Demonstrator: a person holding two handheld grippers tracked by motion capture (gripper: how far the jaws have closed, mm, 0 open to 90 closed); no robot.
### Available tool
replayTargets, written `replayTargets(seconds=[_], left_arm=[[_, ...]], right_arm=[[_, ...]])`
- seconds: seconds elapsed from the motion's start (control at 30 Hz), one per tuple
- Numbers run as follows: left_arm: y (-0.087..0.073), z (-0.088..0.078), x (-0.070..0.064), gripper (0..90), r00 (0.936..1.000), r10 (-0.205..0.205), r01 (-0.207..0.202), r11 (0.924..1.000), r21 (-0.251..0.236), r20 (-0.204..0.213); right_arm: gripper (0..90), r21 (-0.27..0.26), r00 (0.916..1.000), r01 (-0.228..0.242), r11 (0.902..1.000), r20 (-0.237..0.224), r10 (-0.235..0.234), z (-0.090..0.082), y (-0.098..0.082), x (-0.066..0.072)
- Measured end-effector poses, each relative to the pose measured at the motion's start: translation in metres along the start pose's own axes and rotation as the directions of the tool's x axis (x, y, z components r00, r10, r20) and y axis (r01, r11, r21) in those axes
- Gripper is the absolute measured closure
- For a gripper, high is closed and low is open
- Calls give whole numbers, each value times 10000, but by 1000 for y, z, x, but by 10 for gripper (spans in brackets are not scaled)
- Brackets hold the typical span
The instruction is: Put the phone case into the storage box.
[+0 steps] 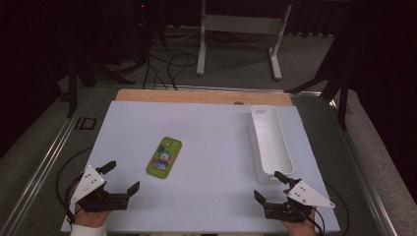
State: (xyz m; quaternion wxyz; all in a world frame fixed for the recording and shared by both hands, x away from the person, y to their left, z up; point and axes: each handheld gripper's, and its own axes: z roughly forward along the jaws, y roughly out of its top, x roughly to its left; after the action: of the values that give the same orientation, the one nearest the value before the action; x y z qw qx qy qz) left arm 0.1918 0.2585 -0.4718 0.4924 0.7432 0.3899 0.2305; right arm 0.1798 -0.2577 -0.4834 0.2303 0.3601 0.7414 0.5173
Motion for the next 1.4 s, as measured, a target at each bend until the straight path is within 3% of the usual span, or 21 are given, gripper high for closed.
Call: replayTargets(seconds=[0.63,1.03,1.4], left_arm=[[0,4,-2,0,9994,-280,287,9992,280,-224],[1,9,-7,0,9995,-19,37,9983,585,-310],[14,10,-9,0,9989,87,-43,9954,960,-455]], right_arm=[[87,27,10000,-12,10000,41,11,0,-2,2],[87,177,9999,68,9998,129,-70,0,-1,3],[87,239,9994,310,9992,117,-312,2,11,4]])
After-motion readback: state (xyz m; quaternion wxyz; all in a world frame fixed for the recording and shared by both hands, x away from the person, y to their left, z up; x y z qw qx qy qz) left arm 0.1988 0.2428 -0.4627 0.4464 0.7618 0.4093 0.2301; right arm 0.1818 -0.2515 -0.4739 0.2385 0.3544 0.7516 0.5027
